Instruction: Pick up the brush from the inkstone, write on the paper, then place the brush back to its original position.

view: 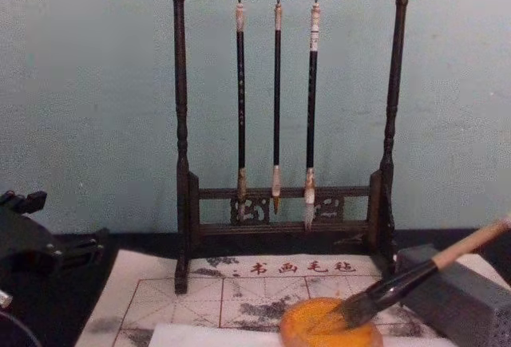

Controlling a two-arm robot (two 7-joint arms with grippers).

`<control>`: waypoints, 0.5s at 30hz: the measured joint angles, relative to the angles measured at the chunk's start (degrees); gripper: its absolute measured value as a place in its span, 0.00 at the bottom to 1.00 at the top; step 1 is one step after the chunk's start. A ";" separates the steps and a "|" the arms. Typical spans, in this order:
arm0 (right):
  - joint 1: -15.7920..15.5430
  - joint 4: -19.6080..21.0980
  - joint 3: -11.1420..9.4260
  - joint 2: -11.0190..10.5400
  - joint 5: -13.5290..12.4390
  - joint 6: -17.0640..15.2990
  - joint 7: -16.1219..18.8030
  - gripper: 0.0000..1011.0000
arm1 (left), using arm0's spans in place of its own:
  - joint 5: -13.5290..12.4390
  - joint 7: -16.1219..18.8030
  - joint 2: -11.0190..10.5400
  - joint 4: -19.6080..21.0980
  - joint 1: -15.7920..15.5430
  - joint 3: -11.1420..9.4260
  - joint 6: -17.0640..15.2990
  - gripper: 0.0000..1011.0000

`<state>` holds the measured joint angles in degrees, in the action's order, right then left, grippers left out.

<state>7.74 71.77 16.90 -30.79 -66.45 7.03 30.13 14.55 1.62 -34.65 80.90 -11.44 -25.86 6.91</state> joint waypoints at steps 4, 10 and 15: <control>-1.59 1.63 0.08 -1.19 6.05 4.00 -3.91 0.99 | 0.00 0.00 0.00 0.00 0.00 0.00 0.00 0.99; -2.24 2.67 1.82 -2.16 18.53 8.85 -11.69 0.99 | 0.00 0.00 0.00 0.00 0.00 0.00 0.00 0.99; -1.60 2.06 2.92 -1.90 25.96 11.45 -15.81 0.99 | 0.00 0.00 0.00 0.00 0.00 0.00 0.00 0.99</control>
<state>6.15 73.84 19.82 -32.70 -40.49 18.49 14.33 14.55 1.62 -34.65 80.90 -11.43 -25.86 6.91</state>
